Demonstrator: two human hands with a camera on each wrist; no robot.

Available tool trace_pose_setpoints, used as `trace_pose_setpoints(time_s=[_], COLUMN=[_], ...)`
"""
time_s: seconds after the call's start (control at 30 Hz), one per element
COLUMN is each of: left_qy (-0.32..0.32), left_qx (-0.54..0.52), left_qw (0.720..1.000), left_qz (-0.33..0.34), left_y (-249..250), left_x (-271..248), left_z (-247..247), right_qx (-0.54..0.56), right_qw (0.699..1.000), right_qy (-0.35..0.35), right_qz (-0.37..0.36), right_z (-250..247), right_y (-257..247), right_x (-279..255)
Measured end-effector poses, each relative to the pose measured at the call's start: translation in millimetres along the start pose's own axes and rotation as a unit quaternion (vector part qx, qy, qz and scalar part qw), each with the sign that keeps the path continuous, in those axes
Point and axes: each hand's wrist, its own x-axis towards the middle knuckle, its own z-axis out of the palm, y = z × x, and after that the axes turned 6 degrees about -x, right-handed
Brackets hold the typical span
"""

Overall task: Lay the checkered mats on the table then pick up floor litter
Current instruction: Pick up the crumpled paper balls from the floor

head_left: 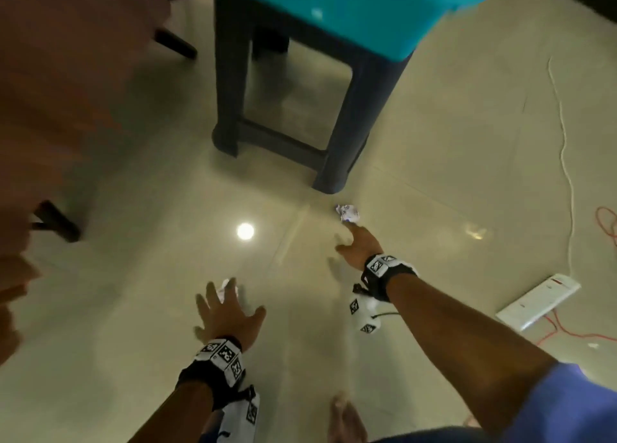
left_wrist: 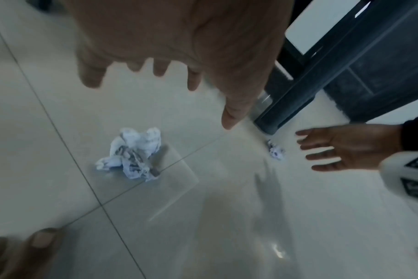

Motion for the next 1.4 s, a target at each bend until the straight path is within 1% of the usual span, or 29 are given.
trace_pose_setpoints(time_s=[0.03, 0.1, 0.17, 0.2, 0.23, 0.3, 0.37, 0.43, 0.47, 0.5, 0.57, 0.63, 0.7, 0.73, 0.77, 0.83, 0.87, 0.93, 0.97, 1.07, 1.13, 1.17, 1.27, 1.3, 1.4], left_qy=[-0.001, -0.011, -0.029, -0.034, -0.023, 0.033, 0.067, 0.088, 0.083, 0.065, 0.025, -0.006, -0.031, -0.03, -0.024, -0.028, -0.023, -0.016, -0.004, 0.022, 0.023, 0.021, 0.056, 0.072, 0.09], left_qx=[0.02, 0.028, 0.016, 0.021, 0.037, 0.082, 0.12, 0.123, 0.103, 0.084, 0.061, 0.05, 0.08, 0.072, 0.056, 0.025, -0.006, -0.059, -0.073, -0.059, -0.039, -0.035, -0.069, -0.09, -0.133], left_qw=[1.0, 0.998, 0.997, 0.997, 0.998, 0.996, 0.989, 0.981, 0.982, 0.985, 0.993, 0.998, 0.996, 0.996, 0.997, 0.999, 1.0, 0.998, 0.997, 0.997, 0.996, 0.994, 0.985, 0.978, 0.963], left_qz=[-0.022, -0.059, -0.064, -0.061, -0.05, -0.01, 0.059, 0.122, 0.136, 0.135, 0.097, 0.038, 0.037, 0.036, 0.039, 0.029, 0.007, -0.021, -0.027, -0.047, -0.083, -0.099, -0.15, -0.173, -0.218], left_y=[-5, -14, -28, -36, -41, -53, -63, -72, -74, -71, -63, -57, -52, -49, -46, -41, -42, -48, -54, -72, -90, -100, -133, -150, -191], left_x=[23, 51, 75, 84, 87, 88, 87, 86, 83, 79, 64, 45, 20, 6, -8, -50, -72, -108, -131, -185, -218, -232, -274, -294, -344], left_z=[20, 43, 65, 76, 81, 90, 93, 90, 87, 84, 76, 65, 48, 41, 30, 5, -11, -37, -55, -96, -121, -129, -153, -159, -163], right_qx=[-0.004, -0.034, -0.068, -0.076, -0.077, -0.073, -0.07, -0.046, -0.031, -0.023, -0.02, 0.02, 0.056, 0.074, 0.084, 0.065, 0.044, 0.016, 0.003, -0.027, -0.075, -0.102, -0.132, -0.139, -0.144], right_qw=[1.0, 0.997, 0.993, 0.992, 0.993, 0.994, 0.989, 0.982, 0.983, 0.987, 0.996, 0.999, 0.996, 0.993, 0.991, 0.99, 0.99, 0.991, 0.99, 0.989, 0.978, 0.972, 0.961, 0.953, 0.929], right_qy=[0.025, 0.064, 0.094, 0.095, 0.091, 0.084, 0.129, 0.18, 0.179, 0.158, 0.077, 0.0, -0.052, -0.073, -0.088, -0.1, -0.099, -0.1, -0.108, -0.114, -0.127, -0.136, -0.14, -0.149, -0.189], right_qz=[-0.012, -0.023, -0.023, -0.024, -0.022, -0.016, -0.013, -0.03, -0.034, -0.035, -0.027, -0.029, -0.054, -0.058, -0.06, -0.077, -0.089, -0.089, -0.089, -0.095, -0.145, -0.16, -0.201, -0.226, -0.284], right_z=[10, 19, 29, 37, 42, 55, 73, 93, 103, 112, 127, 134, 131, 127, 120, 102, 91, 72, 58, 33, 23, 22, 23, 25, 43], right_y=[10, 20, 28, 32, 36, 41, 47, 46, 45, 44, 46, 46, 40, 37, 33, 24, 16, 5, -8, -40, -63, -74, -106, -122, -159], right_x=[28, 67, 102, 115, 126, 136, 129, 107, 92, 78, 43, 1, -45, -64, -83, -121, -140, -170, -189, -235, -264, -278, -317, -333, -374])
